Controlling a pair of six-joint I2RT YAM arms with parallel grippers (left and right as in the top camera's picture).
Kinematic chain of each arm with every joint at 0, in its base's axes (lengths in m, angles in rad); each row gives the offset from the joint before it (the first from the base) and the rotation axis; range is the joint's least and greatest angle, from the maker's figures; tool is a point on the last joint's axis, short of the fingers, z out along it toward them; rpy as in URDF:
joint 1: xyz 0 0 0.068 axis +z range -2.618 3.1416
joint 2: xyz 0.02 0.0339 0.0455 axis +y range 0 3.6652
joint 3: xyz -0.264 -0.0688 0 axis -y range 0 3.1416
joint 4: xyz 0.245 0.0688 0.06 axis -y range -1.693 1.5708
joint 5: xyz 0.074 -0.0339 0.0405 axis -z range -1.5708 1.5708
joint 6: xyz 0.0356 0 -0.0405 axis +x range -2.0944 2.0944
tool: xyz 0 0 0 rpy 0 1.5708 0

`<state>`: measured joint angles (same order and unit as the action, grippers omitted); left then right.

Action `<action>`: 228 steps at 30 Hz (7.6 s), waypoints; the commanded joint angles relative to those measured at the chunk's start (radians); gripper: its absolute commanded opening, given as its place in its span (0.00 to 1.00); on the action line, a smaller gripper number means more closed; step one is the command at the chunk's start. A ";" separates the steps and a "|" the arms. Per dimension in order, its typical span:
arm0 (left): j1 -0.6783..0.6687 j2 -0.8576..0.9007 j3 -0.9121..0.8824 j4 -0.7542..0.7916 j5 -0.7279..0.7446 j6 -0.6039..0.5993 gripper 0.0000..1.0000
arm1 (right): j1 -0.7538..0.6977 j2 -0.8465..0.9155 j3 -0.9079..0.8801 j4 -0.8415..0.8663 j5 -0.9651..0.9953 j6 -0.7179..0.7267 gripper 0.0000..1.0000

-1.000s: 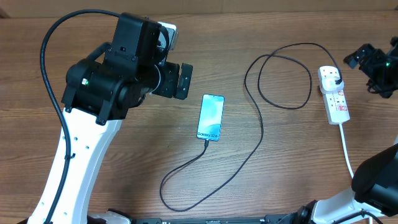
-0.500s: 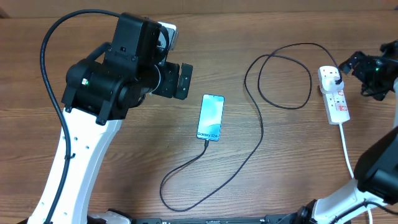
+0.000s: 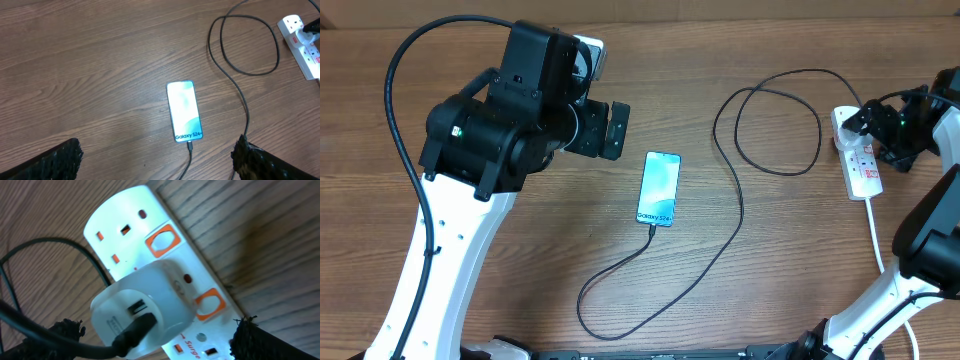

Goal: Plug charger to phone and switch on socket

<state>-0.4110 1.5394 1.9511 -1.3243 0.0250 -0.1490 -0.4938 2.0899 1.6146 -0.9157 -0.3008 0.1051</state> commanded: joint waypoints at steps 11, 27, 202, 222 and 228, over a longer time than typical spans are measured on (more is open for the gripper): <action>0.003 0.010 0.003 -0.001 -0.007 0.023 0.99 | 0.002 0.000 -0.006 0.071 -0.042 -0.063 1.00; 0.003 0.010 0.003 -0.001 -0.007 0.022 0.99 | 0.008 0.001 -0.056 0.147 -0.055 -0.062 1.00; 0.003 0.010 0.003 -0.003 -0.007 0.022 0.99 | 0.035 0.067 -0.043 0.016 -0.172 -0.114 1.00; 0.003 0.010 0.003 -0.003 -0.007 0.022 0.99 | 0.033 -0.047 0.016 -0.098 0.023 -0.018 1.00; 0.003 0.010 0.003 -0.003 -0.007 0.022 0.99 | 0.034 -0.227 0.016 -0.168 0.078 0.026 0.99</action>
<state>-0.4110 1.5394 1.9511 -1.3247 0.0250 -0.1459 -0.4625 2.0022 1.6096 -1.0698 -0.2646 0.0990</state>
